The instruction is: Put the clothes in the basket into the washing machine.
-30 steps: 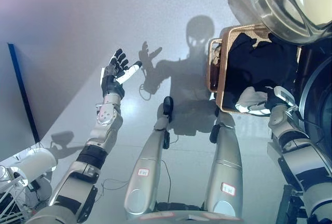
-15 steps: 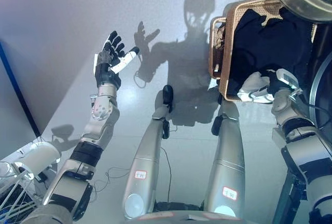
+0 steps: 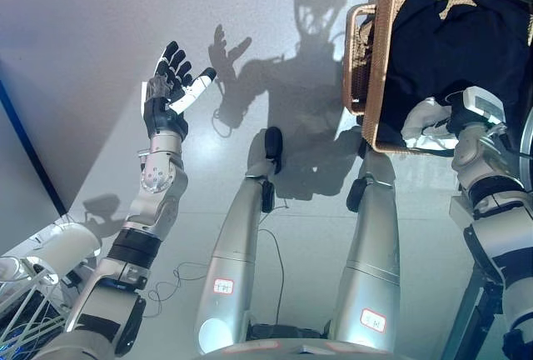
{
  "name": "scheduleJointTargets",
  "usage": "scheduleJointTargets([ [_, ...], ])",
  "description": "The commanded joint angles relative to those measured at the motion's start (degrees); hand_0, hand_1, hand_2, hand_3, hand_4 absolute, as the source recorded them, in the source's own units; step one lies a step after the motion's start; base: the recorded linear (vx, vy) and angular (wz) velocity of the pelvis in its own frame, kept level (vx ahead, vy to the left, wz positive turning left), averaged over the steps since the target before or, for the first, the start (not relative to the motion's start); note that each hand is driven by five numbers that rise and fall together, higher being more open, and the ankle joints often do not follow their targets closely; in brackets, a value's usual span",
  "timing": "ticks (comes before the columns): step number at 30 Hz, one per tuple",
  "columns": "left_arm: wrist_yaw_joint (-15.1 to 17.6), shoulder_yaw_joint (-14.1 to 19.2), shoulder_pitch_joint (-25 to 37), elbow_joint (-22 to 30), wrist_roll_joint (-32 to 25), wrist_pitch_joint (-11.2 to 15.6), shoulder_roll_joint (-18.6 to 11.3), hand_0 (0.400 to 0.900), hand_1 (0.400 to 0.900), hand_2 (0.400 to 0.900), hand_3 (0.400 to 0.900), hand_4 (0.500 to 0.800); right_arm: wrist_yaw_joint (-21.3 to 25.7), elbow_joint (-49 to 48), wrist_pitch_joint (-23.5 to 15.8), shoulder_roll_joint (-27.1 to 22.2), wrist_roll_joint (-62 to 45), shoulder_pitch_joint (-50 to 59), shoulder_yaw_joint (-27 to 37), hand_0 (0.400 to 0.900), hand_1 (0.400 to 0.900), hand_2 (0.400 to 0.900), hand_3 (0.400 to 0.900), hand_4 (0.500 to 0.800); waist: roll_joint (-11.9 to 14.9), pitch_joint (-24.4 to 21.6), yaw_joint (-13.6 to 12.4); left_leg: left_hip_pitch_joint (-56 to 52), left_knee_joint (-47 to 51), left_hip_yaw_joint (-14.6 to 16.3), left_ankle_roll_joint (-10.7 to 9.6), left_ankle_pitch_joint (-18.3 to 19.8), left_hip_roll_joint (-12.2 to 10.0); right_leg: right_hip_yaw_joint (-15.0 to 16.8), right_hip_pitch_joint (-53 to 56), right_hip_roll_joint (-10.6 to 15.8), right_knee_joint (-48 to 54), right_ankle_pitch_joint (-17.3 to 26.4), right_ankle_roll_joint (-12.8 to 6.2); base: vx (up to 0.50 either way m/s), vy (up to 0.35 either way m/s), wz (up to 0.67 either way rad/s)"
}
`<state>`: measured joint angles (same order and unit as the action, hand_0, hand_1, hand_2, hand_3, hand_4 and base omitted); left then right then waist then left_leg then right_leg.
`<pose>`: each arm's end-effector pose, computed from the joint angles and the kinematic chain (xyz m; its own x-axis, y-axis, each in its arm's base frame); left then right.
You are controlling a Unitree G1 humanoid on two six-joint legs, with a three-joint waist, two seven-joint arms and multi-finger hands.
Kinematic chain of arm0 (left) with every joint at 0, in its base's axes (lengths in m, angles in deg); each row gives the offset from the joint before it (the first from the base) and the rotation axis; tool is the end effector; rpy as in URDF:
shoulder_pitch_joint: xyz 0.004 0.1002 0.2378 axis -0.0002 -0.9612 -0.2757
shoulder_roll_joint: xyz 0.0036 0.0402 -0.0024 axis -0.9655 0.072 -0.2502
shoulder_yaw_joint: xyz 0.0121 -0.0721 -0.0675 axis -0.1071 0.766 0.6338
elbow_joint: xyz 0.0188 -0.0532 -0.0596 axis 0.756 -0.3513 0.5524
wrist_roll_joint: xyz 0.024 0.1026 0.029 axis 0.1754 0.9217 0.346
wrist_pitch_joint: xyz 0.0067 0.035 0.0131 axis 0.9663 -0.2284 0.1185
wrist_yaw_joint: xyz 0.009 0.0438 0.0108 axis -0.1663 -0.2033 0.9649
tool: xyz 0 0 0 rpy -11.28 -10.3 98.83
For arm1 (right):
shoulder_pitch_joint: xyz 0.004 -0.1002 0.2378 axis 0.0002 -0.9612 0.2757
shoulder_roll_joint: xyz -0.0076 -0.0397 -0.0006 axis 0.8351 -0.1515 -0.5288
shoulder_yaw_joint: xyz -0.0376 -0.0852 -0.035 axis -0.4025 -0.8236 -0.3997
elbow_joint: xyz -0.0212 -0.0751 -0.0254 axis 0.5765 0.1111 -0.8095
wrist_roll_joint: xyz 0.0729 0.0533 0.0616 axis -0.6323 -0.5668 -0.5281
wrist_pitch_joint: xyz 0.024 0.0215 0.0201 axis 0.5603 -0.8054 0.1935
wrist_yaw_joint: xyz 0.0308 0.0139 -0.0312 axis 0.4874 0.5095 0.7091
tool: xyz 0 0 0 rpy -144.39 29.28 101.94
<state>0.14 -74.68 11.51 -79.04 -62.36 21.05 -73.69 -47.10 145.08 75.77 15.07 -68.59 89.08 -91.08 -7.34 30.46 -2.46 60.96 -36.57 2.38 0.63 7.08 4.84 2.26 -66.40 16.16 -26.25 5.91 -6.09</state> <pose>0.2902 0.1779 0.1277 0.9288 0.1835 0.3220 -0.1167 0.9694 -0.2158 0.3181 -0.3320 0.1406 0.8628 -0.5051 0.0218 0.1599 0.2318 -0.9595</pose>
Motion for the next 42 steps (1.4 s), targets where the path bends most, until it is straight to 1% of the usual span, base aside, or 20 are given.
scheduleJointTargets([
  [1, 1.8, 7.0, -1.9, 5.8, 2.3, 6.1, -1.5, 0.900, 0.900, 0.900, 0.900, 0.800, 0.3, 2.5, 0.8, -1.7, -0.3, -1.7, -4.1, 0.400, 0.400, 0.400, 0.400, 0.500, -3.1, -0.7, 1.2, -2.6, 1.5, -3.2, -2.7, 3.3, -1.0, -0.4, 1.4, 2.2, -4.8, -2.9, -2.83, 0.00, 0.000, 0.00],
  [5, 2.3, 7.2, -1.3, 4.8, 2.3, 6.1, -1.2, 0.900, 0.900, 0.900, 0.900, 0.800, 1.0, 2.3, 0.5, -0.3, -2.9, -2.6, -1.9, 0.400, 0.400, 0.400, 0.400, 0.500, -2.4, -0.7, 1.5, -5.4, 3.6, -3.1, -2.9, 2.9, -1.3, -1.0, 4.1, 2.0, -2.8, -2.4, -2.96, 0.01, -0.009, -0.03],
  [8, 2.8, 7.3, -0.4, 2.6, 2.2, 6.2, -1.0, 0.900, 0.900, 0.900, 0.900, 0.800, 1.5, 2.3, 0.0, 1.0, -6.2, -3.2, 0.2, 0.400, 0.400, 0.400, 0.400, 0.500, -1.7, -0.7, 1.8, -8.3, 5.9, -3.0, -3.0, 2.5, -1.7, -1.6, 7.1, 1.8, -0.3, -1.6, -3.15, 0.00, -0.016, -0.05],
  [9, 3.0, 7.4, -0.1, 1.7, 1.8, 6.3, -0.8, 0.900, 0.900, 0.900, 0.900, 0.800, 2.1, 2.0, -0.5, 1.3, -9.1, -3.2, 2.3, 0.400, 0.400, 0.400, 0.400, 0.500, -1.3, -0.7, 2.2, -8.4, 7.2, -2.6, -2.9, 0.4, -1.4, -2.0, 7.4, 2.2, 1.5, 0.6, -2.78, -0.06, -0.020, -0.02],
  [10, 3.2, 7.5, 0.0, 0.6, 1.6, 6.4, -0.7, 0.900, 0.900, 0.900, 0.900, 0.800, 2.8, 1.5, -1.4, 2.0, -13.5, -4.0, 5.3, 0.400, 0.400, 0.400, 0.400, 0.500, -1.0, -0.7, 2.5, -9.9, 8.6, -2.5, -3.1, 0.1, -1.7, -2.3, 8.8, 2.2, 2.6, 0.9, -2.97, -0.06, -0.016, 0.00],
  [11, 3.5, 7.6, 0.4, -0.4, 1.7, 6.4, -0.8, 0.900, 0.900, 0.900, 0.900, 0.800, 3.1, 1.3, -1.7, 2.3, -15.2, -4.3, 6.5, 0.400, 0.400, 0.400, 0.400, 0.500, -0.9, -0.7, 2.6, -10.9, 9.5, -2.6, -3.2, -0.3, -1.8, -2.3, 10.0, 2.1, 3.7, 1.3, -3.09, 0.05, -0.024, -0.10],
  [14, 4.0, 7.5, 1.0, -2.9, 2.1, 6.5, -0.7, 0.900, 0.900, 0.900, 0.900, 0.800, 4.5, -0.4, -4.9, 4.4, -27.5, -6.2, 13.6, 0.400, 0.400, 0.400, 0.400, 0.500, -0.4, -0.7, 3.2, -14.7, 12.1, -2.8, -3.5, -0.9, -2.3, -2.8, 14.0, 2.0, 6.2, 1.9, -3.32, 0.06, -0.030, -0.09],
  [16, 4.5, 7.4, 1.6, -5.3, 1.6, 6.8, -0.5, 0.900, 0.900, 0.900, 0.900, 0.800, 5.4, -1.7, -7.6, 6.7, -37.1, -7.6, 18.7, 0.400, 0.400, 0.400, 0.400, 0.500, -0.4, -1.1, 3.5, -17.4, 13.9, -2.8, -3.8, -1.3, -2.6, -3.2, 16.5, 1.9, 7.5, 1.9, -3.48, 0.08, -0.030, -0.11],
  [17, 4.7, 7.4, 1.6, -6.1, 1.3, 6.8, -0.3, 0.900, 0.900, 0.900, 0.900, 0.800, 5.6, -2.1, -8.3, 7.6, -39.4, -8.2, 19.8, 0.400, 0.400, 0.400, 0.400, 0.500, -0.5, -1.3, 3.6, -18.7, 15.0, -2.8, -3.9, -1.5, -2.7, -3.4, 17.7, 1.9, 8.4, 2.1, -3.55, 0.10, -0.028, -0.12],
  [20, 4.5, 7.1, 1.8, -9.8, 0.2, 7.1, 0.4, 0.900, 0.900, 0.900, 0.900, 0.800, 5.0, -3.3, -11.4, 10.3, -49.7, -9.9, 24.4, 0.400, 0.400, 0.400, 0.400, 0.500, -0.7, -2.1, 3.9, -22.7, 17.7, -2.7, -4.5, -2.2, -3.3, -4.4, 22.0, 2.0, 11.2, 2.5, -3.87, 0.10, -0.036, -0.11],
  [24, 4.2, 6.5, 1.4, -12.4, -1.2, 7.5, 0.4, 0.900, 0.900, 0.900, 0.900, 0.800, 3.9, -3.9, -14.5, 12.1, -62.4, -10.9, 29.9, 0.400, 0.400, 0.400, 0.400, 0.500, -1.3, -3.2, 3.9, -27.5, 21.6, -2.6, -5.1, -3.1, -4.0, -5.0, 26.7, 1.9, 14.6, 3.2, -4.19, 0.08, -0.038, -0.08],
  [27, 4.0, 6.6, 1.4, -12.8, -2.1, 7.9, 0.2, 0.900, 0.900, 0.900, 0.900, 0.800, 2.7, -4.7, -16.6, 12.1, -71.5, -10.7, 33.4, 0.400, 0.400, 0.400, 0.400, 0.500, -2.1, -4.0, 4.0, -29.5, 23.9, -2.5, -5.5, -4.3, -4.2, -5.1, 27.8, 2.1, 15.6, 3.7, -4.21, 0.06, -0.026, -0.02],
  [28, 4.0, 6.7, 1.3, -12.6, -2.4, 8.0, 0.2, 0.900, 0.900, 0.900, 0.900, 0.800, 2.4, -5.2, -17.4, 12.1, -74.4, -10.5, 34.6, 0.400, 0.400, 0.400, 0.400, 0.500, -2.5, -4.3, 3.9, -30.2, 24.4, -2.5, -5.6, -4.0, -4.4, -5.1, 28.3, 1.9, 15.6, 3.1, -4.27, 0.06, -0.033, -0.01],
  [30, 4.0, 7.1, 0.9, -12.6, -3.0, 8.1, 0.4, 0.900, 0.900, 0.900, 0.900, 0.800, 1.3, -6.9, -20.4, 12.2, -83.9, -9.6, 38.7, 0.400, 0.400, 0.400, 0.400, 0.500, -3.3, -4.9, 4.1, -31.0, 25.8, -2.5, -5.9, -4.5, -4.5, -5.0, 28.5, 1.9, 15.9, 2.9, -4.36, 0.06, -0.028, -0.01],
  [34, 3.6, 7.2, 0.4, -12.6, -4.8, 8.0, 0.9, 0.900, 0.900, 0.900, 0.900, 0.800, -0.6, -8.4, -23.4, 11.8, -94.7, -8.2, 43.3, 0.400, 0.400, 0.400, 0.400, 0.500, -4.5, -5.7, 4.1, -32.5, 27.7, -2.3, -6.3, -5.5, -4.8, -4.8, 28.7, 1.7, 16.4, 2.9, -4.23, 0.05, -0.025, -0.04],
  [35, 3.5, 7.2, 0.4, -12.7, -5.1, 8.2, 1.0, 0.900, 0.900, 0.900, 0.900, 0.800, -0.7, -8.7, -24.1, 11.3, -96.4, -7.8, 44.4, 0.400, 0.400, 0.400, 0.400, 0.500, -4.9, -6.0, 4.1, -32.7, 28.0, -2.2, -6.4, -5.6, -4.8, -4.6, 28.7, 1.7, 16.5, 2.9, -4.25, 0.06, -0.009, -0.05],
  [37, 3.4, 7.1, 0.4, -12.7, -5.1, 8.1, 1.0, 0.900, 0.900, 0.900, 0.900, 0.800, -0.9, -8.5, -24.3, 10.7, -97.4, -7.7, 45.2, 0.400, 0.400, 0.400, 0.400, 0.500, -5.2, -6.5, 4.2, -32.8, 28.4, -2.2, -6.4, -5.8, -4.7, -4.5, 28.6, 1.7, 16.6, 2.9, -4.27, 0.04, -0.001, -0.05],
  [38, 3.0, 7.1, -0.1, -12.8, -5.3, 7.8, 1.3, 0.900, 0.900, 0.900, 0.900, 0.800, -1.0, -9.0, -25.4, 10.1, -100.5, -7.7, 47.2, 0.400, 0.400, 0.400, 0.400, 0.500, -5.7, -6.9, 4.4, -33.4, 28.7, -2.1, -6.5, -5.7, -4.9, -4.4, 28.6, 1.6, 16.5, 2.6, -4.31, 0.05, -0.010, -0.06],
  [40, 2.5, 7.3, -0.7, -12.8, -5.7, 7.8, 1.6, 0.900, 0.900, 0.900, 0.900, 0.800, -1.5, -9.4, -26.9, 8.8, -103.4, -7.6, 49.6, 0.400, 0.400, 0.400, 0.400, 0.500, -6.3, -7.4, 4.5, -33.8, 28.8, -2.0, -6.6, -5.3, -4.9, -4.2, 28.7, 1.5, 16.2, 2.0, -4.44, 0.07, -0.001, -0.05],
  [42, 2.2, 7.4, -0.9, -12.8, -6.1, 7.9, 1.8, 0.900, 0.900, 0.900, 0.900, 0.800, -1.6, -8.9, -27.6, 7.6, -104.9, -8.4, 51.6, 0.400, 0.400, 0.400, 0.400, 0.500, -6.7, -7.8, 4.9, -33.7, 28.8, -1.9, -6.5, -5.6, -4.7, -3.8, 28.5, 1.6, 16.1, 2.4, -4.32, 0.02, 0.009, 0.00],
])
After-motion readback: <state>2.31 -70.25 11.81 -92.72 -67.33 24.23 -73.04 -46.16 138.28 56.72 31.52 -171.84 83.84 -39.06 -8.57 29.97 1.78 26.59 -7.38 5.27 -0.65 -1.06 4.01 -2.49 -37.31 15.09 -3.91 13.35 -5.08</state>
